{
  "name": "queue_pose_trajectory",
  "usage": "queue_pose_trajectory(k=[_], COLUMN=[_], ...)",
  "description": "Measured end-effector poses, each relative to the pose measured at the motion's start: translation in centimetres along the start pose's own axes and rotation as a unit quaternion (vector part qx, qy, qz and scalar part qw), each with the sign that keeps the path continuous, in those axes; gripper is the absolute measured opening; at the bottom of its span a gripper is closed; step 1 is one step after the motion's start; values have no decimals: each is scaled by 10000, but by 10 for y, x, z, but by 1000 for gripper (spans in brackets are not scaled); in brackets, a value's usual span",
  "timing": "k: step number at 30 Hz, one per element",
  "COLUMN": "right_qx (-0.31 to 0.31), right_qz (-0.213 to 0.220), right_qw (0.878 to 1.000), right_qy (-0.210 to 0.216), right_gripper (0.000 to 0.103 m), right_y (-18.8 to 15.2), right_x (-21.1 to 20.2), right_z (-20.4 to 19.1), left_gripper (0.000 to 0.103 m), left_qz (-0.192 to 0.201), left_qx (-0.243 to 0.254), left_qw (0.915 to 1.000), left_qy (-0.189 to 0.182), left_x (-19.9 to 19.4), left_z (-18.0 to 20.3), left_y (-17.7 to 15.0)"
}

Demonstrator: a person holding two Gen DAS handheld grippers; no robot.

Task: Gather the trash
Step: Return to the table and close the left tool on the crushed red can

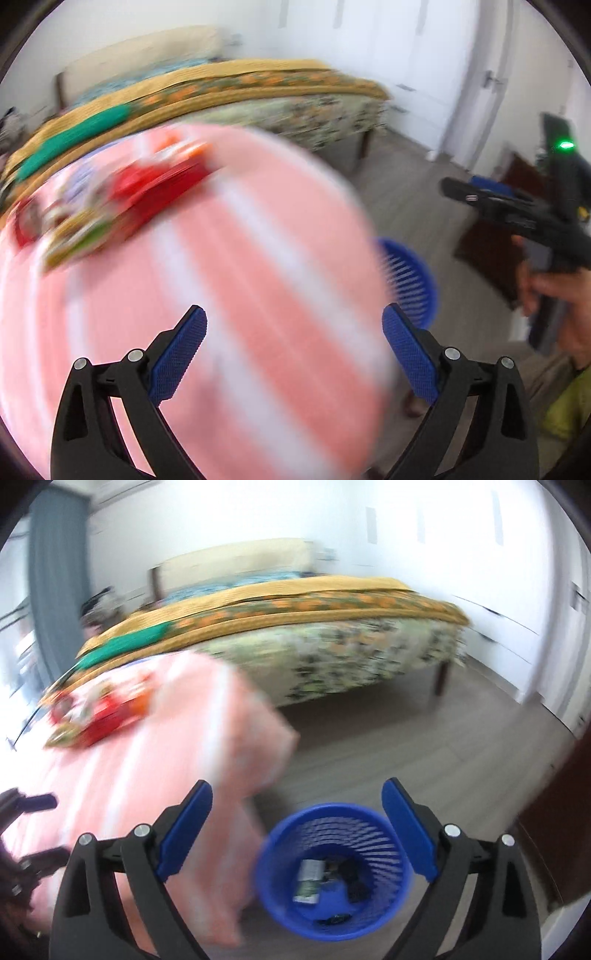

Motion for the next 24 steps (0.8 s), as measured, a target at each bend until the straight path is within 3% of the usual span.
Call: queue_pose_trajectory(k=[5,10,17,24], right_qx=[-644,-983,-1144,-1475], right_qz=[-31,-321,-785,-966], right_qw=[9954,9879,9807,9748], right_qy=[711,1153,1375,1367], right_gripper=[91,91,91,92], right_y=[6,6,18,16], right_x=[-1,15,42,60], right_z=[-112,-193,-253,-286], left_gripper=[95,95,95,95], left_qz=[42,148,356,369], left_qx=[-493,-973,-1317,-1145], left_qw=[9981,9936,9875,9880], left_qy=[365,561,789,970], left_x=[-27,-46,-66,-57], left_z=[-75,-140,-209,-280], left_y=[-17,-20,-1,58])
Point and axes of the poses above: each gripper's, at about its wrist camera, not at the fingertips, and x roughly the way its jaws point, z to its right, y to its top, the point moved 5 cm from there along x, roughly the way its jaws point, and after that the axes turned 12 degrees about -x, right-handed, at the moved point
